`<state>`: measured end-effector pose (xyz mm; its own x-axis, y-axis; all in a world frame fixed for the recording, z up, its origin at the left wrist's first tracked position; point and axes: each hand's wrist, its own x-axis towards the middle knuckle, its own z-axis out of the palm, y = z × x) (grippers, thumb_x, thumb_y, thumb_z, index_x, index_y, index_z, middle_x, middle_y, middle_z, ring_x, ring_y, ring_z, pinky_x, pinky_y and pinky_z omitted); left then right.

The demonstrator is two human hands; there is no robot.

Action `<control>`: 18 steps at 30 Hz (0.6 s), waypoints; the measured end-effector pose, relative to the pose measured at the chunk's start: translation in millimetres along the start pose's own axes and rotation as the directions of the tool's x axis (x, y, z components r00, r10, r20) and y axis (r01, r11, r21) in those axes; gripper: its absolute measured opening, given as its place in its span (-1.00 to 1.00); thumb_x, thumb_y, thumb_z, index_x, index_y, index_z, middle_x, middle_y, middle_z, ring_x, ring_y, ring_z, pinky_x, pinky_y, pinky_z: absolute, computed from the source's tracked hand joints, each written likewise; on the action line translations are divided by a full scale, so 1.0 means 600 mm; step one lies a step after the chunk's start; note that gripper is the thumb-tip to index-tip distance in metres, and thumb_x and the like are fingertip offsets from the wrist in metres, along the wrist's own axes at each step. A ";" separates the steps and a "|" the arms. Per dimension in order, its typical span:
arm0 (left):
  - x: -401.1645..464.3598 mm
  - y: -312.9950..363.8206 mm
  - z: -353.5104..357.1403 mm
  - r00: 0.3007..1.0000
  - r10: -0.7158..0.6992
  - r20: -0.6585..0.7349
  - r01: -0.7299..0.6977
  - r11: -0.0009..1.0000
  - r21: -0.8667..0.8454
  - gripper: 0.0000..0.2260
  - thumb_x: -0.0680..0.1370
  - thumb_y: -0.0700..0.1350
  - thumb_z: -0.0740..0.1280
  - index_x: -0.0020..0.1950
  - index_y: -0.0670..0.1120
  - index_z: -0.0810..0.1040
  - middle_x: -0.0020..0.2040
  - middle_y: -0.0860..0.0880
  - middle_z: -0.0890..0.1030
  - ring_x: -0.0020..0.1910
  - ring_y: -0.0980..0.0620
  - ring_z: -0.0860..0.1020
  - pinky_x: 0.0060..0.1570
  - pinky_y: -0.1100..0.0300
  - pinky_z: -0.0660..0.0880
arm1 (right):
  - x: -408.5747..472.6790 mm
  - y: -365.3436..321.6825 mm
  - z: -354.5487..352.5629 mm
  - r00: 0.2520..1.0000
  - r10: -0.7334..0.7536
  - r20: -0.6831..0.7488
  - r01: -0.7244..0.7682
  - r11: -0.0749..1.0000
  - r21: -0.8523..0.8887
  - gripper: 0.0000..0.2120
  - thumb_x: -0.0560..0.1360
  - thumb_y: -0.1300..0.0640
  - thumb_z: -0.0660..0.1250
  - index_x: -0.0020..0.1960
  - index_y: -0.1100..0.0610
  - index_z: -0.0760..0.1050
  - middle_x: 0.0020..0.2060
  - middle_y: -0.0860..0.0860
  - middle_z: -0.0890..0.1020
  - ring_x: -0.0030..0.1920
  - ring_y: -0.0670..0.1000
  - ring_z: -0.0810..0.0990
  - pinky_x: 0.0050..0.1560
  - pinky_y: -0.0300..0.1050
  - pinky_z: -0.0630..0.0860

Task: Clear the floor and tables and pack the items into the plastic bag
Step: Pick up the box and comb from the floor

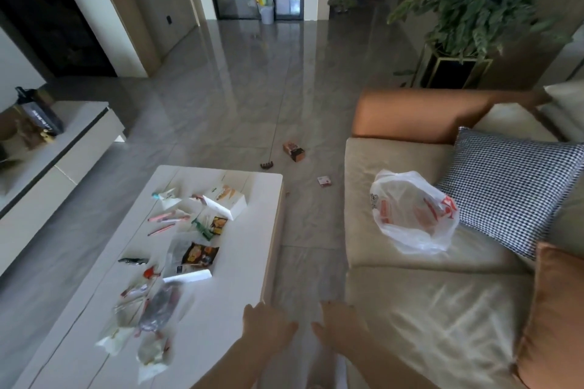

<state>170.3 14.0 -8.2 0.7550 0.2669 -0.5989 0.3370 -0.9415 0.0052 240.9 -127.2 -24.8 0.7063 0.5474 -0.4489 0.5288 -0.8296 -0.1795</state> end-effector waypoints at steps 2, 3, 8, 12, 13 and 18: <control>0.016 0.009 -0.024 1.000 -0.024 0.008 0.024 1.000 -0.006 -0.54 0.59 0.23 0.07 0.20 -0.06 0.52 0.16 -0.04 0.60 0.19 -0.05 0.53 0.27 0.03 0.30 | 0.024 0.013 -0.020 1.000 -0.020 0.002 0.020 1.000 -0.011 -0.47 0.57 -0.07 0.07 0.37 0.28 0.33 0.24 0.27 0.48 0.25 0.19 0.51 0.27 0.11 0.41; 0.023 0.011 -0.035 1.000 -0.031 0.004 0.031 0.999 -0.014 -0.54 0.59 0.23 0.07 0.21 -0.06 0.52 0.16 -0.03 0.60 0.19 -0.05 0.53 0.27 0.03 0.30 | 0.033 0.017 -0.028 0.998 -0.019 0.053 0.021 1.000 -0.020 -0.47 0.59 -0.08 0.05 0.42 0.24 0.25 0.32 0.23 0.43 0.32 0.16 0.44 0.32 0.05 0.32; 0.070 0.010 -0.080 1.000 -0.023 -0.004 0.023 0.999 -0.023 -0.65 0.58 0.15 0.10 0.08 -0.03 0.56 0.08 -0.01 0.61 0.13 -0.05 0.55 0.24 0.03 0.31 | 0.087 0.036 -0.066 0.986 0.000 0.164 -0.004 1.000 0.021 -0.49 0.57 -0.12 0.09 0.39 0.18 0.26 0.30 0.18 0.46 0.32 0.13 0.44 0.32 -0.01 0.34; 0.125 0.004 -0.118 1.000 -0.016 -0.004 0.016 1.000 -0.006 -0.62 0.58 0.14 0.09 0.08 -0.06 0.57 0.07 -0.04 0.62 0.12 -0.06 0.56 0.21 0.03 0.33 | 0.145 0.048 -0.075 0.985 0.044 0.164 -0.054 0.997 0.056 -0.41 0.53 -0.21 0.03 0.39 0.17 0.27 0.30 0.18 0.48 0.30 0.13 0.46 0.34 -0.02 0.34; 0.141 0.001 -0.129 1.000 -0.009 -0.003 0.009 1.000 0.014 -0.63 0.59 0.12 0.09 0.11 -0.08 0.56 0.10 -0.05 0.61 0.13 -0.06 0.56 0.22 0.03 0.33 | 0.161 0.049 -0.080 0.985 0.055 0.162 -0.067 0.996 0.067 -0.33 0.51 -0.29 -0.04 0.41 0.17 0.26 0.32 0.18 0.46 0.33 0.14 0.44 0.36 0.01 0.32; 0.227 -0.023 -0.191 1.000 0.028 -0.001 -0.028 0.998 0.052 -0.61 0.62 0.12 0.08 0.12 -0.10 0.57 0.11 -0.06 0.62 0.13 -0.03 0.56 0.24 0.07 0.35 | 0.243 0.052 -0.128 0.978 0.107 0.178 -0.121 0.990 0.070 -0.44 0.57 -0.17 0.05 0.44 0.16 0.21 0.37 0.17 0.40 0.36 0.16 0.39 0.37 0.04 0.32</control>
<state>332.9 87.2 2.1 0.7649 0.2411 -0.5974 0.2862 -0.9579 -0.0201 396.5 -64.7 -28.9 0.6633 0.4273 -0.6144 0.4057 -0.8952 -0.1846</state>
